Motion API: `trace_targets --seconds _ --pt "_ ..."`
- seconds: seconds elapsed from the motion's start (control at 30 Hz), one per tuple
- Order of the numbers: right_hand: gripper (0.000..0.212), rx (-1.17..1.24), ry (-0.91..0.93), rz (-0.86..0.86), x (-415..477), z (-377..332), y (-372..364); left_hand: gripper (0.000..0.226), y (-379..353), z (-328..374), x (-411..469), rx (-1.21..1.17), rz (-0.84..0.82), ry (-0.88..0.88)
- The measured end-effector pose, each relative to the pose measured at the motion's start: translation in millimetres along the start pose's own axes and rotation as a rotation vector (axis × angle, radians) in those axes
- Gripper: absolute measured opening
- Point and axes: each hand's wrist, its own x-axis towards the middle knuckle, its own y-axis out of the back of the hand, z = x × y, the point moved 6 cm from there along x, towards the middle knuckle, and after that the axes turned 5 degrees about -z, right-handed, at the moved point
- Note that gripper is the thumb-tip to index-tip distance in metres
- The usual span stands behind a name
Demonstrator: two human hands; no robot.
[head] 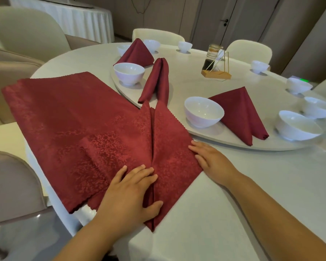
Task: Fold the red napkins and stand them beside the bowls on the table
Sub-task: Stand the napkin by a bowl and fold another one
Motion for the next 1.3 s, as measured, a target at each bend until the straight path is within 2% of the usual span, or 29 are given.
trace_targets --seconds 0.07,0.13,0.17,0.2,0.23,0.27,0.33,0.4,0.47,0.5,0.63,0.73,0.8,0.87,0.93,1.07,1.17,1.23,1.3 --pt "0.055 0.045 -0.035 0.012 0 5 -1 0.065 7 4 4 0.032 -0.098 0.011" --pt "0.049 0.064 -0.021 0.03 0 4 -2 0.084 17 10 15 0.117 -0.245 0.021" --pt "0.043 0.066 -0.018 0.034 -1 3 -1 0.084 19 13 23 0.172 -0.266 -0.011" --pt "0.037 0.066 -0.007 0.034 -1 3 -2 0.072 22 19 30 0.159 -0.259 -0.01" --pt "0.036 0.069 -0.005 0.032 -2 4 -2 0.051 21 27 39 0.176 -0.231 -0.002" --pt "0.036 0.07 -0.006 0.033 -1 5 -2 0.037 28 41 47 0.199 -0.107 -0.02" --pt "0.042 0.073 0.005 0.033 -1 5 -1 0.037 27 67 59 0.116 0.075 -0.091" --pt "0.04 0.074 0.014 -0.007 -1 5 -4 0.041 5 88 66 0.131 -0.033 -0.158" --pt "0.04 0.094 0.006 -0.021 0 7 -4 0.065 -30 94 64 0.058 -0.388 -0.072" --pt "0.04 0.103 0.0 -0.012 0 8 -3 0.074 -38 94 62 0.079 -0.461 -0.058" --pt "0.039 0.06 0.012 0.017 0 6 -2 0.081 -45 88 48 0.196 -0.522 -0.074" --pt "0.039 0.039 0.006 0.011 -1 5 -1 0.081 -40 87 33 0.255 -0.501 -0.142" --pt "0.04 0.035 0.002 0.004 -1 5 -1 0.1 -33 90 21 0.278 -0.488 -0.189" --pt "0.04 0.034 0.004 0.003 -1 5 -2 0.113 -26 84 5 0.254 -0.396 -0.173" --pt "0.04 0.038 0.004 0.005 -1 5 -1 0.102 -16 73 -9 0.202 -0.369 -0.122" --pt "0.04 0.038 -0.001 0.01 -1 6 -1 0.079 -12 58 -36 0.112 -0.252 -0.2" --pt "0.04 0.031 0.001 0.049 -3 7 -1 0.049 10 48 -46 -0.001 -0.156 -0.225" --pt "0.04 0.025 -0.014 0.142 -6 5 6 0.042 21 34 -52 -0.085 -0.039 -0.226" --pt "0.038 0.006 0.02 0.313 -14 -3 18 0.04 28 21 -57 -0.074 0.055 -0.211"
